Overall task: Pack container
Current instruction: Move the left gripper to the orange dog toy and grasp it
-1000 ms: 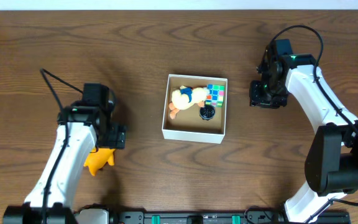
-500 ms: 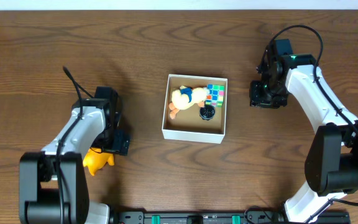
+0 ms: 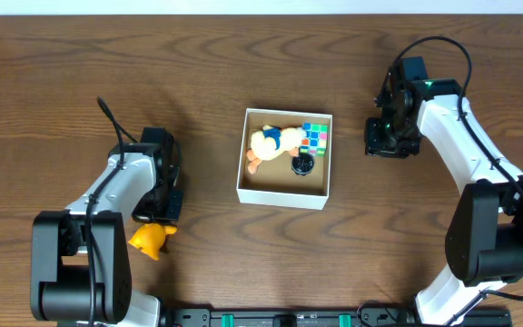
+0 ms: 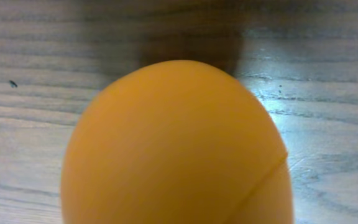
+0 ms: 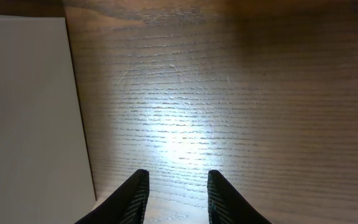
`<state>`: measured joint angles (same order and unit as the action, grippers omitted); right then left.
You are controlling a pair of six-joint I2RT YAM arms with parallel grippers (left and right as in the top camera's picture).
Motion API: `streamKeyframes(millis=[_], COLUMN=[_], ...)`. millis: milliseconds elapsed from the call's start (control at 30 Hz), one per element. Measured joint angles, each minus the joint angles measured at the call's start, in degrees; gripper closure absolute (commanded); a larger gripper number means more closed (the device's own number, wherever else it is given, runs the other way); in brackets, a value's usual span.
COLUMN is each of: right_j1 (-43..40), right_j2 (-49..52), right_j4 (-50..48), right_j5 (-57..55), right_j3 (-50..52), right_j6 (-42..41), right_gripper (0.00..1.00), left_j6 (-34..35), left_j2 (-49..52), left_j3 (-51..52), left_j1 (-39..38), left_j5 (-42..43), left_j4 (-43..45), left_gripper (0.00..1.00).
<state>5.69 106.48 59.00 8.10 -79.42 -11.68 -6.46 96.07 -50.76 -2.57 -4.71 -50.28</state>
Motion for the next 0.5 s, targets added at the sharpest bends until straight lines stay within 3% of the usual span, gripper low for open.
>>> streamKeyframes(millis=[200, 500], right_j1=[0.00, 0.00], right_j2=[0.00, 0.00], right_j4=[-0.04, -0.11], right_j5=[-0.02, -0.02], right_j3=[0.00, 0.00], right_j6=[0.00, 0.02], right_gripper=[0.67, 0.67], left_j6=[0.02, -0.24], left_j2=[0.00, -3.04], left_j3=[-2.97, -16.00], left_j1=[0.00, -5.31], left_j5=[0.79, 4.20], left_j4=[-2.27, -3.65], left_gripper=[0.94, 0.94])
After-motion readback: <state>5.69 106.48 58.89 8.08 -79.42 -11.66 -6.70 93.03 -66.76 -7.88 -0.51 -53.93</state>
